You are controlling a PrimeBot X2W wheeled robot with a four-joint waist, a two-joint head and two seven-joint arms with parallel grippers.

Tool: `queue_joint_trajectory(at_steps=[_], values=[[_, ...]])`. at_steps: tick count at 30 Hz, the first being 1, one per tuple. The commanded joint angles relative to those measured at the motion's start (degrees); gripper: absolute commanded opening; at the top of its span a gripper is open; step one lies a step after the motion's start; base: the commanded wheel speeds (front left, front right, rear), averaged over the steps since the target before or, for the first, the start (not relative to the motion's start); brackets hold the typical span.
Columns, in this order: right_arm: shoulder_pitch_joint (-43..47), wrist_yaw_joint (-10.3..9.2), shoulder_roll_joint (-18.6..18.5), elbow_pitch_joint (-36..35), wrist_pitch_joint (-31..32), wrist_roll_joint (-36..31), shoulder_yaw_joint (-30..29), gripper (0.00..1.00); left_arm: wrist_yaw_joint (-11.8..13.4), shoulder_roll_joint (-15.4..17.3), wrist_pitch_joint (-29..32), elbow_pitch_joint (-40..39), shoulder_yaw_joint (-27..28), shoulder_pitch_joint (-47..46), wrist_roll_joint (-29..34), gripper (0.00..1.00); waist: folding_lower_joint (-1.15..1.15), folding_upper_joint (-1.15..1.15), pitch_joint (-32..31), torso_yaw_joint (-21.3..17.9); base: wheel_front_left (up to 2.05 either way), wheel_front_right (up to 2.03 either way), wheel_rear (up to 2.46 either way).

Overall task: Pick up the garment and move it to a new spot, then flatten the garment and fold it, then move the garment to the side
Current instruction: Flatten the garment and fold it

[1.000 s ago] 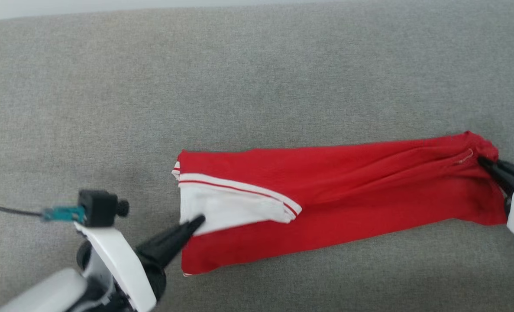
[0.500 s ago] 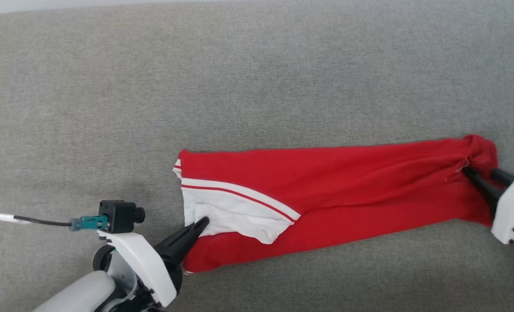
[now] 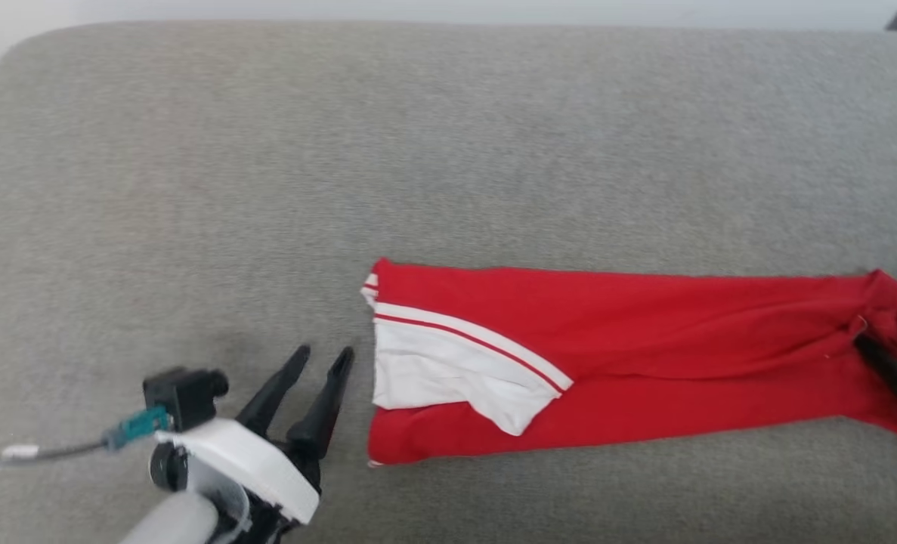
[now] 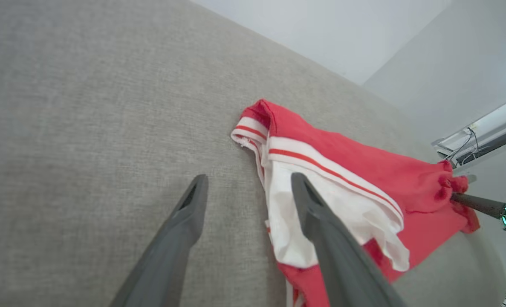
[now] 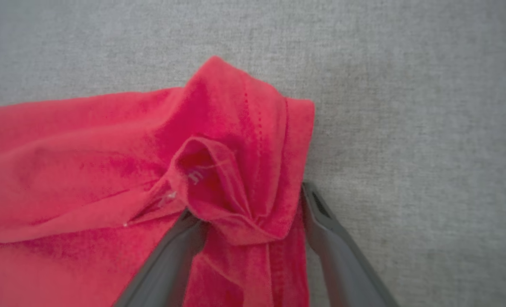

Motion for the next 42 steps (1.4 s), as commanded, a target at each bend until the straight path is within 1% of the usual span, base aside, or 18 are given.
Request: queue_joint_trajectory(at_steps=[1,2,6,7,8,11,13,16,17,18,19,20,22,26,32,38,40,42], values=[[1.38,-0.02,1.36,1.47,1.04,0.92,-0.07,1.00,-0.02,-2.36,-0.24,0.82,2.76,2.70,3.05,1.00,0.00,0.00,-0.94,1.88,0.00,0.00,0.00],[1.50,-0.02,1.52,2.25,1.45,1.32,-0.38,1.00,-0.02,-3.64,-0.25,1.55,5.48,3.78,4.92,1.00,0.00,0.00,-1.19,2.38,0.00,0.00,0.00],[2.52,-0.02,2.17,5.26,4.81,2.20,-0.81,1.00,-0.08,-8.01,-0.26,3.90,12.96,7.53,16.57,1.00,0.00,0.00,-2.23,4.14,0.00,0.00,0.00],[2.58,-0.02,2.30,5.75,5.21,2.18,-0.93,1.00,0.16,-8.81,-0.27,4.19,14.80,8.29,20.06,1.00,0.00,0.00,-2.49,4.47,0.00,0.00,0.00],[2.58,-0.02,2.30,5.75,5.21,2.18,-0.93,1.00,0.16,-8.81,-0.27,4.19,14.80,8.29,20.06,1.00,0.00,0.00,-2.49,4.47,0.00,0.00,0.00],[2.61,-0.02,2.81,7.22,5.88,1.87,-1.31,1.00,1.25,-11.65,-0.27,3.36,20.62,10.15,29.88,1.00,0.00,0.00,-3.21,5.25,0.00,0.00,0.00],[2.76,-0.01,3.26,7.95,6.48,1.69,-1.34,1.00,1.09,-13.58,-0.27,1.50,24.59,11.61,35.83,1.00,0.00,0.00,-3.56,5.58,0.00,0.00,0.00],[2.82,0.00,3.81,8.50,7.25,1.33,-1.33,1.00,-0.29,-16.31,-0.27,-1.07,29.24,13.88,42.76,1.00,0.00,0.00,-3.90,5.81,0.00,0.00,0.00],[2.75,0.00,4.00,8.68,7.55,1.23,-1.32,0.74,-0.88,-17.13,-0.27,-1.59,30.52,14.49,44.46,1.00,0.00,0.00,-3.96,5.82,0.00,0.00,0.00],[2.64,0.00,4.17,8.82,7.80,1.13,-1.34,0.45,-1.43,-18.00,-0.27,-1.90,31.54,15.00,45.85,1.00,0.00,0.00,-4.02,5.81,0.00,0.00,0.00],[2.51,0.00,4.31,9.03,7.96,1.03,-1.41,0.07,-2.01,-18.70,-0.27,-2.14,32.57,15.44,47.06,1.00,0.00,0.00,-4.08,5.77,0.00,0.00,0.00],[2.31,0.00,4.41,9.36,8.16,0.93,-1.62,0.00,-2.42,-19.26,-0.27,-2.53,33.73,15.66,48.36,1.00,0.00,0.00,-4.14,5.71,0.00,0.00,0.00],[1.69,-0.03,4.32,9.85,7.98,0.54,-2.28,0.00,-3.24,-20.69,-0.28,-2.69,35.70,16.55,49.74,1.00,0.00,0.00,-4.11,5.50,0.00,0.00,0.00],[0.78,-0.16,3.30,10.50,7.00,0.71,-4.27,0.00,-4.67,-22.01,-0.28,-2.58,38.08,16.93,51.97,1.00,0.00,0.00,-4.19,5.01,0.00,0.00,0.00],[0.35,-0.08,-1.66,11.78,4.36,1.21,-10.08,0.00,-5.57,-22.93,-0.28,-2.65,40.43,17.48,53.50,1.00,0.00,0.00,-4.29,3.18,0.00,0.00,0.00],[2.45,-0.07,-8.61,16.07,2.02,0.98,-16.25,0.00,-5.58,-22.60,-0.28,-3.25,40.04,17.25,54.09,1.00,0.00,0.00,-4.53,1.64,0.00,0.00,0.00],[2.71,-0.02,-9.64,17.04,0.99,0.62,-17.75,0.00,-5.58,-22.31,-0.28,-3.33,39.94,17.39,53.99,1.00,0.00,0.00,-4.71,1.12,0.00,0.00,0.00],[3.04,-0.02,-9.59,16.88,0.82,0.43,-18.42,0.00,-5.59,-22.16,-0.28,-3.13,39.62,17.54,53.92,1.00,0.00,0.00,-4.97,0.60,0.00,0.00,0.00]])
